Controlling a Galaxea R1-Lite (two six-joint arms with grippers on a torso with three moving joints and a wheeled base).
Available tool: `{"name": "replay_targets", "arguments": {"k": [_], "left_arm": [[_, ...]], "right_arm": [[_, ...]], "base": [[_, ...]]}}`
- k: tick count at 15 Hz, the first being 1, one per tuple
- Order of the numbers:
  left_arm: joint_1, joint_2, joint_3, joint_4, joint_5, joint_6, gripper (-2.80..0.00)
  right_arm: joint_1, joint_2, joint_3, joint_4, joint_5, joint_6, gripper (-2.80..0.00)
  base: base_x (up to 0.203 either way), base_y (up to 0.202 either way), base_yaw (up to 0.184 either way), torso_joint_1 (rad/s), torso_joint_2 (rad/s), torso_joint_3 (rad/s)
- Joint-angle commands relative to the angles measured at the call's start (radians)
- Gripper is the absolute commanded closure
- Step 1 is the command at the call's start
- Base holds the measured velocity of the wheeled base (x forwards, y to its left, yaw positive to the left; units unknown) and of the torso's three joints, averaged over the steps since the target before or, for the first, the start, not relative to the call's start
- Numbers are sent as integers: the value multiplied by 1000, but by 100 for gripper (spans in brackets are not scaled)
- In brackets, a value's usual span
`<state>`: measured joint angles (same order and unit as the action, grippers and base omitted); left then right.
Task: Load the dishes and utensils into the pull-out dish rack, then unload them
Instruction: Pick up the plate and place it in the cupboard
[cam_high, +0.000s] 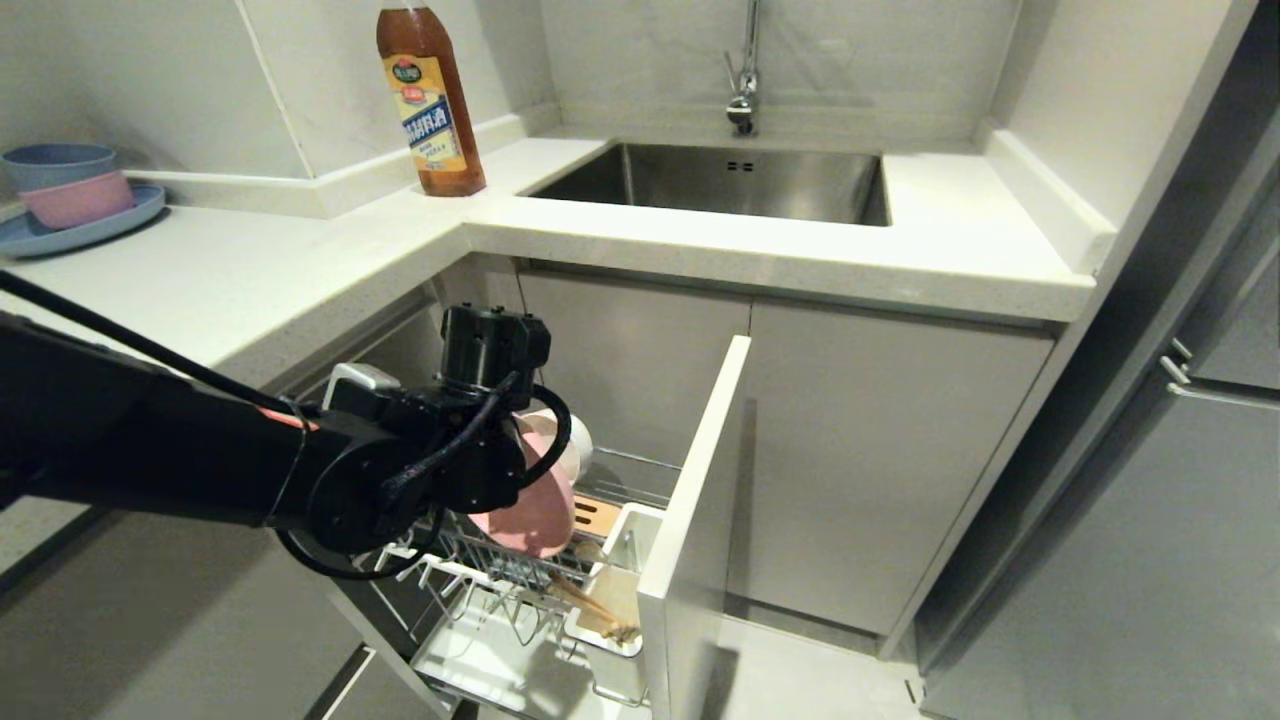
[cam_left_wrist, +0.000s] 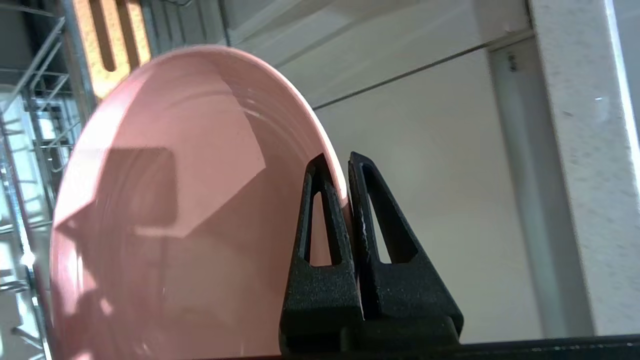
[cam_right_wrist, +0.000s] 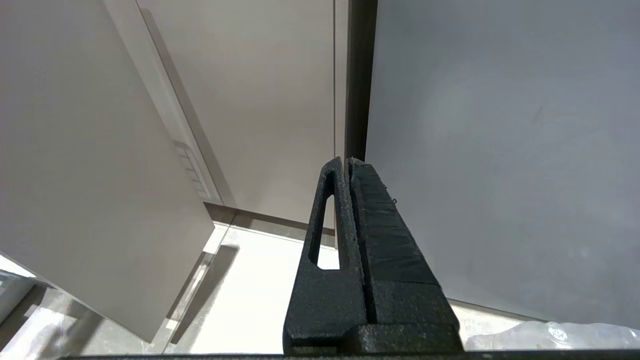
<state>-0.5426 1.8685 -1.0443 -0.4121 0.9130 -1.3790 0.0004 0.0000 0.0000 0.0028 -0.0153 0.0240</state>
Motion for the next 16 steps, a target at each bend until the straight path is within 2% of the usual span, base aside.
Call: {"name": "replay_targets", "arguments": {"k": [1,16], "left_arm": [[1,11,0,-4,4,-8,0],[30,92,-7,-2,1,-11,0]], "right_arm": [[1,0,2,0,0,-1,0],[1,0,3,0,0,0,0]], "base": [[0,0,0,0,0,0],[0,0,0,0,0,0]]}}
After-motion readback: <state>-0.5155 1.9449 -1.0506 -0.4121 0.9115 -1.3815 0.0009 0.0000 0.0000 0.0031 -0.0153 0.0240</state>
